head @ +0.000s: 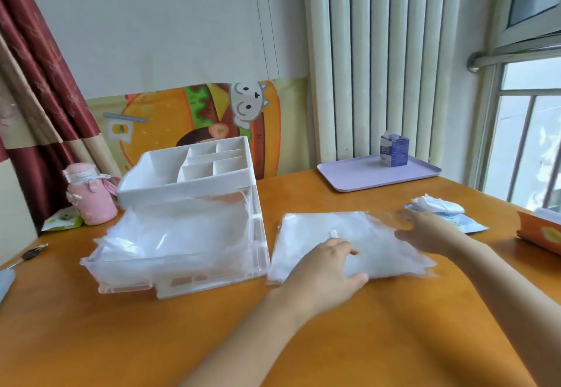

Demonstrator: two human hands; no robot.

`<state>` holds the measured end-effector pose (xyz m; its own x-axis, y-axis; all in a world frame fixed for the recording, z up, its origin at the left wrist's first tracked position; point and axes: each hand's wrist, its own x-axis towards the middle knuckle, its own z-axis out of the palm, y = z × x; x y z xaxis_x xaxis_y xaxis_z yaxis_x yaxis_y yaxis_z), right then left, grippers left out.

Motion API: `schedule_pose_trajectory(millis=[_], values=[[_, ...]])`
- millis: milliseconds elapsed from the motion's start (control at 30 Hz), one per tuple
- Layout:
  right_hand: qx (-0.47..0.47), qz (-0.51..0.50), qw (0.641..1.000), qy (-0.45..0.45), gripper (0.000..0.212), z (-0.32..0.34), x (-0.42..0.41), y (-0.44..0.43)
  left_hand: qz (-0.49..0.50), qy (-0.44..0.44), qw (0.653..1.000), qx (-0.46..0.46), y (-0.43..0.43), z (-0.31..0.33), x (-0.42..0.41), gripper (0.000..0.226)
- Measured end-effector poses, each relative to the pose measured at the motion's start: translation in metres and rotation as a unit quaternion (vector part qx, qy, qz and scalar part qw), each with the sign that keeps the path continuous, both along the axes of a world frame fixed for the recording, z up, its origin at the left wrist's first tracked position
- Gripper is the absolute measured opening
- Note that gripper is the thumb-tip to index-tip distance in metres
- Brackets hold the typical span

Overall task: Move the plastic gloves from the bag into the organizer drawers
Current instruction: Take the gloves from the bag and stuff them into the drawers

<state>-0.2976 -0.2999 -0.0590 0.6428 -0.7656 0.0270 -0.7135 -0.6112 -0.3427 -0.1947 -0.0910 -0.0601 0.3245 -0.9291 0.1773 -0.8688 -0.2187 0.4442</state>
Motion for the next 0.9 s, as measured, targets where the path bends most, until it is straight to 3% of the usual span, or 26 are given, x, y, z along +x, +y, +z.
schedule_pose_trajectory(millis=[200,400,567,633,700,800,900], values=[[0.046,0.068,0.995,0.064,0.059,-0.02,-0.003,-0.011,0.093,0.022,0.994,0.061,-0.046,-0.037,0.025,0.065],[0.012,0.09,0.992,0.083,0.039,-0.025,0.024,-0.02,0.14,-0.006,0.982,0.125,-0.084,-0.057,0.04,0.074],[-0.011,0.073,0.997,0.012,0.024,-0.034,0.035,-0.042,0.142,-0.023,0.979,0.142,-0.09,-0.067,0.058,0.077],[0.031,0.065,0.997,-0.026,0.032,-0.04,0.035,-0.052,0.146,-0.023,0.979,0.144,-0.089,-0.069,0.062,0.076],[0.073,0.046,0.994,-0.069,0.026,-0.037,0.033,-0.056,0.148,-0.027,0.978,0.142,-0.089,-0.071,0.062,0.074],[0.126,0.044,0.984,-0.117,0.057,-0.027,0.028,-0.048,0.154,-0.029,0.978,0.137,-0.089,-0.072,0.062,0.074],[0.058,0.08,0.99,-0.1,0.066,-0.029,0.027,-0.033,0.155,-0.027,0.979,0.132,-0.089,-0.073,0.062,0.072]])
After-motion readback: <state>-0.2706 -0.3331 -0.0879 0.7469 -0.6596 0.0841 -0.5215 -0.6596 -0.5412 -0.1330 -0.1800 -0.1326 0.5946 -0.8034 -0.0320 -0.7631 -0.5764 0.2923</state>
